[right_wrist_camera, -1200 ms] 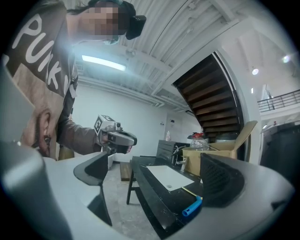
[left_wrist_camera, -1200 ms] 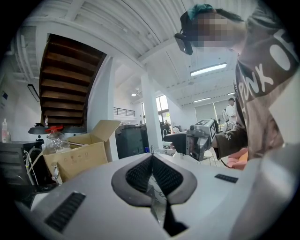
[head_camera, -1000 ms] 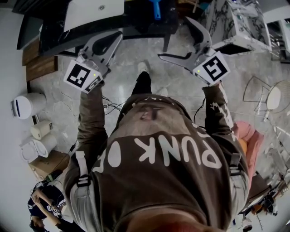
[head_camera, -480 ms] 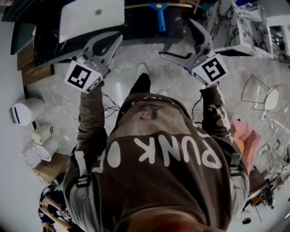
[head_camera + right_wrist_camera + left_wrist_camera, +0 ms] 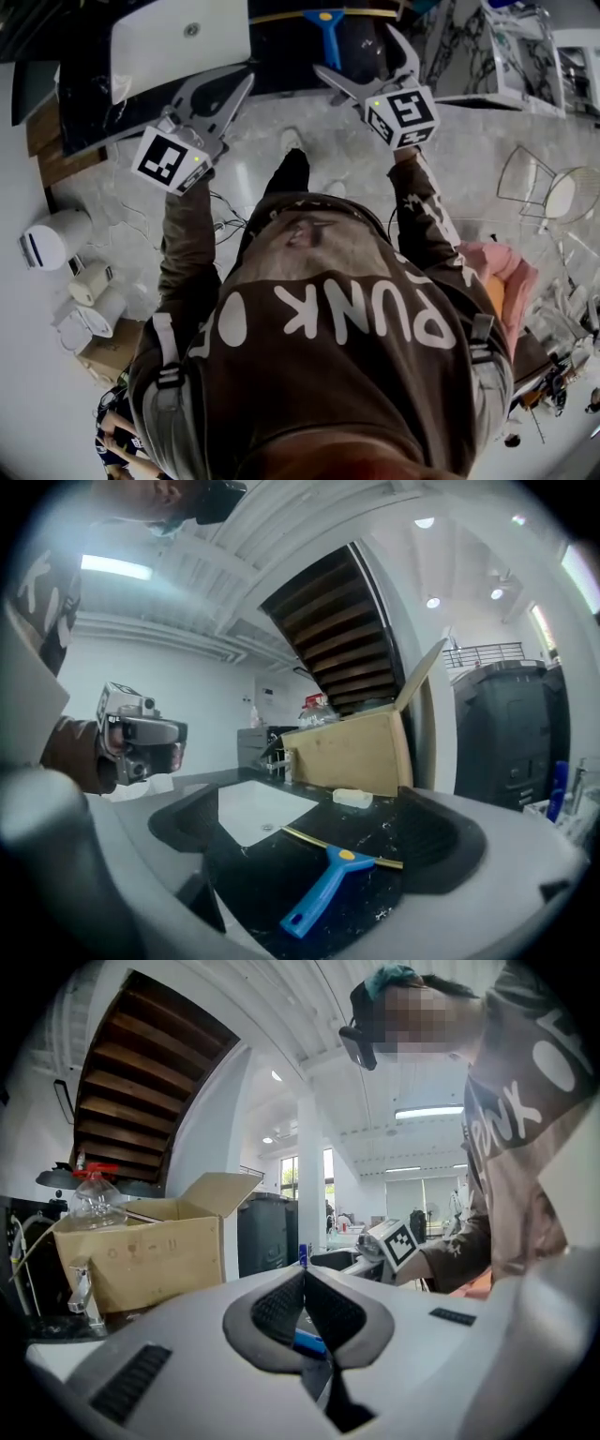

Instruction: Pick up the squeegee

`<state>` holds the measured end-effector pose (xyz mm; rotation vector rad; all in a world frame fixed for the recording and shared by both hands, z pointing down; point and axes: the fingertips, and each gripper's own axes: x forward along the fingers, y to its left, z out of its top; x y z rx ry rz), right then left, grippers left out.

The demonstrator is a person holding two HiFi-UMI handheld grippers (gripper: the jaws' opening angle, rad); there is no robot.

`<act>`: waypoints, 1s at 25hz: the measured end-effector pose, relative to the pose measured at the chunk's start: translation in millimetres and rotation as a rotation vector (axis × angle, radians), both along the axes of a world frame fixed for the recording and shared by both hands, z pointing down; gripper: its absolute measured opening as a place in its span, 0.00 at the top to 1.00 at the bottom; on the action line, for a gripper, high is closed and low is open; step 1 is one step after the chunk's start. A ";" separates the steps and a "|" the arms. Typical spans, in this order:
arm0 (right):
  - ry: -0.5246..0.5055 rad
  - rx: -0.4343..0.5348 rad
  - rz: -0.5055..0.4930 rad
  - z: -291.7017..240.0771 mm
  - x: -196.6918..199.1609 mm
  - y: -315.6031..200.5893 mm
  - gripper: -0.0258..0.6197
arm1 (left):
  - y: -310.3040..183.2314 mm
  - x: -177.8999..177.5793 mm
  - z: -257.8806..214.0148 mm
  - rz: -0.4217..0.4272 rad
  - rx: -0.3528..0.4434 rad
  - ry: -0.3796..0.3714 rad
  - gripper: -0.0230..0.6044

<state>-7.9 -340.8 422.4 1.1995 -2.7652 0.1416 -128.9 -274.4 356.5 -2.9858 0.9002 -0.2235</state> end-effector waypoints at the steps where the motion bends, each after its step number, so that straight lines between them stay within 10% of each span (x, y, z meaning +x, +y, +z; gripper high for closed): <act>1: 0.006 -0.013 0.025 6.5 -0.7 -7.0 0.07 | -2.8 0.2 0.8 0.003 -0.003 0.002 0.96; 15: 0.171 -0.246 0.422 111.5 3.0 -71.7 0.17 | -25.5 0.4 13.8 0.045 -0.054 0.017 0.96; 25: 0.295 -0.489 0.503 169.5 -2.1 -78.2 0.32 | -37.2 -4.1 18.3 0.060 -0.059 0.025 0.96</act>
